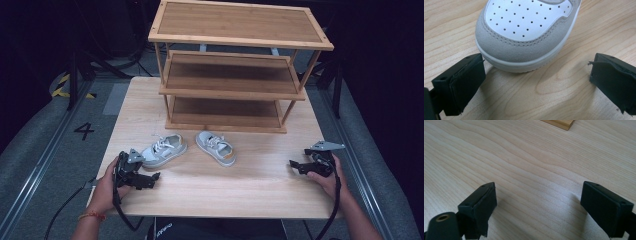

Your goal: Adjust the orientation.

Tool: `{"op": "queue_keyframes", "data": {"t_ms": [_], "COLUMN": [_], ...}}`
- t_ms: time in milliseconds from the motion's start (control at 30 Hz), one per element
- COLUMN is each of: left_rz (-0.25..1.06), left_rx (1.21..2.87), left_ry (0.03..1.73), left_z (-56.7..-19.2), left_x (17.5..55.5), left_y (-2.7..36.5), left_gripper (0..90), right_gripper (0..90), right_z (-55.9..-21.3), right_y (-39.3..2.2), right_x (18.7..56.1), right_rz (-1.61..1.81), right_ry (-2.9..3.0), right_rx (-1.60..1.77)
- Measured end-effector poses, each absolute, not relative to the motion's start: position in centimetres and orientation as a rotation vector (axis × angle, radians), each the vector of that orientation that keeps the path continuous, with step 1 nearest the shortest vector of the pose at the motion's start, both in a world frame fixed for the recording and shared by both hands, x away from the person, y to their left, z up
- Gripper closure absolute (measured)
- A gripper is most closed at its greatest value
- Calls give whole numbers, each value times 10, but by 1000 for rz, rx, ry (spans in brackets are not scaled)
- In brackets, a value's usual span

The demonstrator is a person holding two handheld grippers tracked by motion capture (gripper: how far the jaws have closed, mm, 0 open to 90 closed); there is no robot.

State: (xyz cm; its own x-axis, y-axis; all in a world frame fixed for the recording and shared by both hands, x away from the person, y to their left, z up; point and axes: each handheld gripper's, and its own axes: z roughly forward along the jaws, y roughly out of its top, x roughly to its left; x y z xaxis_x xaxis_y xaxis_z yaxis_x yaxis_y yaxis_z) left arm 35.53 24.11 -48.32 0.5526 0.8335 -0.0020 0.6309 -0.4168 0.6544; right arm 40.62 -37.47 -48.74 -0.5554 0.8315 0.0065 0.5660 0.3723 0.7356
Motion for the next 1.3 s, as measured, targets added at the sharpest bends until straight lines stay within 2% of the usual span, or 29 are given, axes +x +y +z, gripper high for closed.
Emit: {"op": "queue_keyframes", "data": {"t_ms": [167, 233, 367, 467, 500, 567, 667, 900, 1100, 1300], "left_rz": [475, 482, 501, 571, 557, 543, 479, 520, 529, 511], "left_rx": [2142, 2143, 2156, 2185, 2193, 2220, 2272, 2175, 2193, 2240], "left_ry": [1233, 1225, 1229, 1239, 1235, 1210, 1162, 1089, 964, 886], "left_z": [-483, -482, -479, -474, -473, -472, -465, -434, -416, -412], "left_x": [347, 343, 339, 333, 332, 331, 331, 328, 337, 361], "left_y": [238, 237, 236, 231, 229, 227, 228, 225, 192, 149], "left_gripper": [17, 70, 105, 198, 203, 156, 164, 215, 229, 248], "right_gripper": [137, 137, 137, 138, 138, 139, 141, 144, 144, 145], "right_z": [-487, -487, -487, -487, -487, -488, -487, -488, -488, -488], "right_y": [-375, -375, -375, -375, -375, -375, -376, -377, -377, -377], "right_x": [406, 406, 406, 406, 406, 406, 405, 404, 403, 402], "right_rz": [1000, 1000, 1001, 1000, 1000, 1001, 1003, 1003, 1001, 999], "right_ry": [2273, 2273, 2272, 2272, 2271, 2272, 2276, 2275, 2274, 2270], "right_rx": [1218, 1218, 1219, 1219, 1220, 1218, 1214, 1210, 1211, 1216]}}
